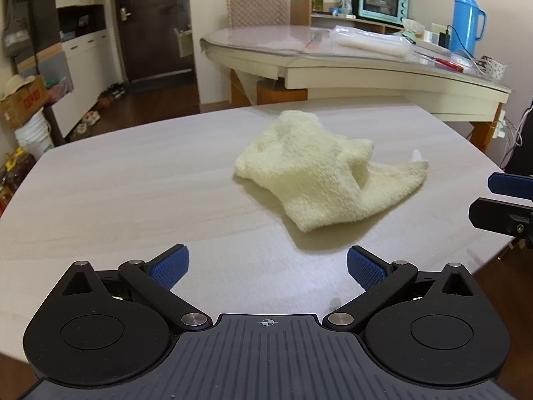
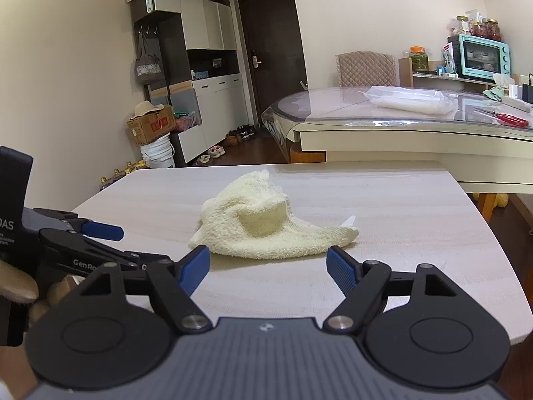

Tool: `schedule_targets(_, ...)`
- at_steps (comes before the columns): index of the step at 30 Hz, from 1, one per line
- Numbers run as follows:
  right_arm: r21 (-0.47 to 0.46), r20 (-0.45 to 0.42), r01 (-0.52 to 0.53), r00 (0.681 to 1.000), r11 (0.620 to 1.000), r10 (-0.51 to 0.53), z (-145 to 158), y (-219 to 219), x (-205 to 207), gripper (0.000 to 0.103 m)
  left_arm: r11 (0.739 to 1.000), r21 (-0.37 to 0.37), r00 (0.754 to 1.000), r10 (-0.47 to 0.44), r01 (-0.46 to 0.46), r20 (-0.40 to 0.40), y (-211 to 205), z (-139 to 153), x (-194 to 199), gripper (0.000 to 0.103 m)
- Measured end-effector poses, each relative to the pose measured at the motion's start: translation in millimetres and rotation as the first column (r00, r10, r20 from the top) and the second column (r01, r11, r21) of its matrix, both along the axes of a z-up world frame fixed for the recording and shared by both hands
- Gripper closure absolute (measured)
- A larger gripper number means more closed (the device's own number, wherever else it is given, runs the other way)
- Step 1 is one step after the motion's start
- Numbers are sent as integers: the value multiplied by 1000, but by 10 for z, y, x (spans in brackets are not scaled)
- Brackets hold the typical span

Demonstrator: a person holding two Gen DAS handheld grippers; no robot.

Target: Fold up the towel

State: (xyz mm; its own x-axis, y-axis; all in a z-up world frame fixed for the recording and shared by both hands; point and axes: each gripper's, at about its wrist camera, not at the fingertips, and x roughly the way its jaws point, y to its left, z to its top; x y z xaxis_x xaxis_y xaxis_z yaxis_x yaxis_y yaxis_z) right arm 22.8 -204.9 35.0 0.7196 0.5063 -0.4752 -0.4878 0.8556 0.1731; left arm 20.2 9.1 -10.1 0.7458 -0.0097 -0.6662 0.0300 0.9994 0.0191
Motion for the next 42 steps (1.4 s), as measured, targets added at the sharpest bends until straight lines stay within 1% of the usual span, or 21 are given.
schedule_targets(9,-13,-15,-20,1000,1000,20,-48,173,308,24,1000,-5,1000,-3,3,-15,112,-59,247,0)
schedule_targets(15,-47,2,-57,998,997,58,-1,308,527,24,1000,-1,1000,-10,9,-18,203,-93,351,0)
schedule_targets(19,-64,9,-85,996,994,86,7,406,703,29,1000,8,1000,-14,14,-20,265,-85,439,0)
schedule_targets(21,-45,-6,-101,995,994,101,-34,480,846,31,1000,10,1000,-22,22,-21,298,-69,476,0)
schedule_targets(26,-30,-57,-153,987,988,152,-129,594,1095,32,998,2,998,-63,63,-15,399,-26,541,0)
schedule_targets(29,-41,-79,-176,982,984,173,-185,653,1186,32,993,0,993,-117,117,-7,459,5,560,0)
schedule_targets(31,-33,-90,-200,976,979,196,-201,666,1189,44,987,2,987,-159,159,-4,488,28,570,0)
schedule_targets(33,-25,-99,-223,971,975,219,-216,679,1190,68,978,15,978,-207,207,-2,489,54,576,0)
schedule_targets(34,-26,-98,-228,970,973,225,-213,686,1178,73,972,20,973,-233,233,1,489,69,572,0)
schedule_targets(35,-29,-89,-239,968,971,236,-196,705,1159,84,968,24,968,-250,250,4,489,80,567,0)
schedule_targets(36,-33,-75,-237,969,971,234,-177,708,1126,89,961,35,962,-273,273,3,488,92,564,0)
schedule_targets(37,-32,-68,-248,967,968,246,-151,713,1084,89,954,51,955,-295,295,1,485,105,559,0)
schedule_targets(38,-31,-60,-259,964,965,257,-125,717,1042,93,950,64,952,-307,307,2,486,112,551,0)
schedule_targets(39,-27,-54,-276,960,961,274,-100,727,993,93,944,76,947,-321,320,1,498,121,538,0)
schedule_targets(42,-40,-20,-331,944,943,330,-34,789,815,94,930,82,934,-358,357,-2,552,161,475,0)
